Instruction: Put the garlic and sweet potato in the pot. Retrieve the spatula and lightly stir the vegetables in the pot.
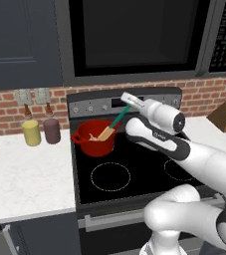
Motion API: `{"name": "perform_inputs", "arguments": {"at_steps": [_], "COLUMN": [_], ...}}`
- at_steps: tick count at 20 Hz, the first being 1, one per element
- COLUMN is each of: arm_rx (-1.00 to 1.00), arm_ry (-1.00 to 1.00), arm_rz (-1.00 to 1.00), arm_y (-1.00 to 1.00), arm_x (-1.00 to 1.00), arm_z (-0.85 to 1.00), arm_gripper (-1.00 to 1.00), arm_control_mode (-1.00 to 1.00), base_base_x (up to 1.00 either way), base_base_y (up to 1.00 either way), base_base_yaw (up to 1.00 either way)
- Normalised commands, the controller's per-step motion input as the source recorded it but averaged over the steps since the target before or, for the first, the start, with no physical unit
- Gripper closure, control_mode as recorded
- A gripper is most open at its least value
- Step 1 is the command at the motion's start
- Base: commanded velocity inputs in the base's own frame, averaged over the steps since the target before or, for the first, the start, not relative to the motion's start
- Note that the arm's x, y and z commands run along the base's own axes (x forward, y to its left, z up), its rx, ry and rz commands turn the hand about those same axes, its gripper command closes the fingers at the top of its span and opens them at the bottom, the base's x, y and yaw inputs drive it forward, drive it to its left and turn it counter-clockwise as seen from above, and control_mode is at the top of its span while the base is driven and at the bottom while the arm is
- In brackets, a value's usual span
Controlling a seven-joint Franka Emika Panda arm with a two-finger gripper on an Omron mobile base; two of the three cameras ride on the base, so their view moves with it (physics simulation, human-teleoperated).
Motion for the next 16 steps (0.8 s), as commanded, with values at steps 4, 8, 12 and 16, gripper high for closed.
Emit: {"name": "perform_inputs", "arguments": {"at_steps": [4,8,12,16], "arm_rx": [0.32,0.27,0.09,0.00], "arm_ry": [0.05,0.01,-0.04,-0.15], "arm_rz": [0.00,0.00,-0.03,-0.08], "arm_y": [-0.11,-0.09,-0.03,0.00], "arm_x": [0.64,0.66,0.39,0.18], "arm_z": [-0.30,-0.29,-0.42,-0.61], "arm_gripper": [1.00,1.00,1.00,1.00], "arm_control_mode": [-1.00,-1.00,-1.00,-1.00], "base_base_x": [0.00,0.00,0.00,0.00], "base_base_y": [0.00,0.00,0.00,0.00], "base_base_yaw": [0.00,0.00,0.00,0.00]}}
